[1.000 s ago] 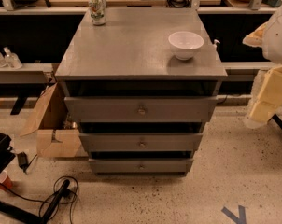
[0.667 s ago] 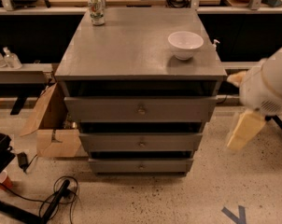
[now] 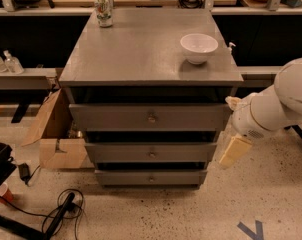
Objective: Open middle drawer
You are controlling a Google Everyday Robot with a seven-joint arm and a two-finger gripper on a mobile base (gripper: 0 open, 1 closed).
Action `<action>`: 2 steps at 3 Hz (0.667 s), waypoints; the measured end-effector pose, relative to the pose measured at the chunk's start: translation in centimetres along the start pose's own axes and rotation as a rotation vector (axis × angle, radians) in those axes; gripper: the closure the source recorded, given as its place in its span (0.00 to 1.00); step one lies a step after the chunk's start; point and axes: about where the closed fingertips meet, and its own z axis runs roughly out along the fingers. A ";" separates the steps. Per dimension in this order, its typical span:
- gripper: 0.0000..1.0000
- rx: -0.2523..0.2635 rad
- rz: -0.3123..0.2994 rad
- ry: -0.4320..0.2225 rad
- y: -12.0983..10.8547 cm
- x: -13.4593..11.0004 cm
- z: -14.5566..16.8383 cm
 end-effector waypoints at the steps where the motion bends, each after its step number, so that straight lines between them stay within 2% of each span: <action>1: 0.00 -0.030 0.001 0.011 1.0 0.4 0.9; 2: 0.00 -0.090 -0.010 0.049 3.2 2.2 3.4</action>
Offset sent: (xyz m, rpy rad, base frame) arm -0.0375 -0.0094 -0.0996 -0.0713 0.1885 0.0465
